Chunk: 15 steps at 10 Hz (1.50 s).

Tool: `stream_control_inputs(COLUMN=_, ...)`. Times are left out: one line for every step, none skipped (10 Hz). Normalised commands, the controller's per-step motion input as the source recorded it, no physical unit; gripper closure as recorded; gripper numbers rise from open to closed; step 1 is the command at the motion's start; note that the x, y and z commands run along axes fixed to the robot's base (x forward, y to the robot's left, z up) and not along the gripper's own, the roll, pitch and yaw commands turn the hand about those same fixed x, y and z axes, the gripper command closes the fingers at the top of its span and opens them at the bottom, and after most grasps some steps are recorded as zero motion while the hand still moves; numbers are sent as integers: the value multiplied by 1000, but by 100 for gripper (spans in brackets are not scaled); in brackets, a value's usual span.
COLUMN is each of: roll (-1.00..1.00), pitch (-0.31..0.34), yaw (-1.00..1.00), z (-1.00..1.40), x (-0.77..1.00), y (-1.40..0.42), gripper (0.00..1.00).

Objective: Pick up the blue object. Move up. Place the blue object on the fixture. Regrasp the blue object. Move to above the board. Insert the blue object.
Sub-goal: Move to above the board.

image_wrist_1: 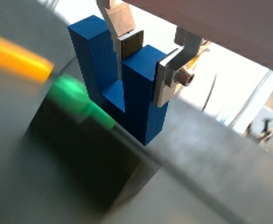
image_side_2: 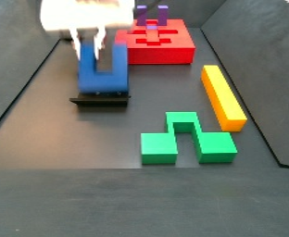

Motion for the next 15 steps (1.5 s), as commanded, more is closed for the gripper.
stream_control_inputs(roll=-146, pitch=-43, yaw=-1, z=1400, x=-24, y=2, gripper=100)
stream_control_inputs(roll=-118, pitch=-38, yaw=-21, z=1400, x=-35, y=4, gripper=100)
stream_control_inputs(roll=-87, pitch=-19, yaw=-27, z=1400, x=-34, y=-9, gripper=100)
stream_control_inputs(roll=-59, pitch=-2, yaw=-32, z=1400, x=-39, y=-9, gripper=100)
stream_control_inputs(roll=-13, pitch=21, yaw=-28, z=1400, x=-28, y=-7, gripper=100)
stream_control_inputs(roll=-15, pitch=36, yaw=-27, z=761, x=-18, y=-19, gripper=100)
stream_control_inputs(roll=-11, pitch=58, yaw=-18, z=255, x=18, y=6, gripper=100)
stream_control_inputs(roll=-1000, pitch=60, yaw=10, z=285, x=-1178, y=-1400, gripper=100)
stream_control_inputs(roll=-1000, pitch=56, yaw=17, z=291, x=-1186, y=-1400, gripper=100)
stream_control_inputs(roll=-1000, pitch=22, yaw=29, z=296, x=-1310, y=-1400, gripper=100)
stream_control_inputs(roll=-1000, pitch=18, yaw=32, z=280, x=-1337, y=-1400, gripper=100)
stream_control_inputs(roll=-1000, pitch=6, yaw=39, z=302, x=-1362, y=-1400, gripper=100)
stream_control_inputs(roll=-1000, pitch=-4, yaw=43, z=209, x=-993, y=-983, gripper=100)
stream_control_inputs(roll=-1000, pitch=-7, yaw=43, z=74, x=-477, y=-412, gripper=100)
stream_control_inputs(roll=-1000, pitch=-4, yaw=36, z=42, x=-319, y=-269, gripper=100)
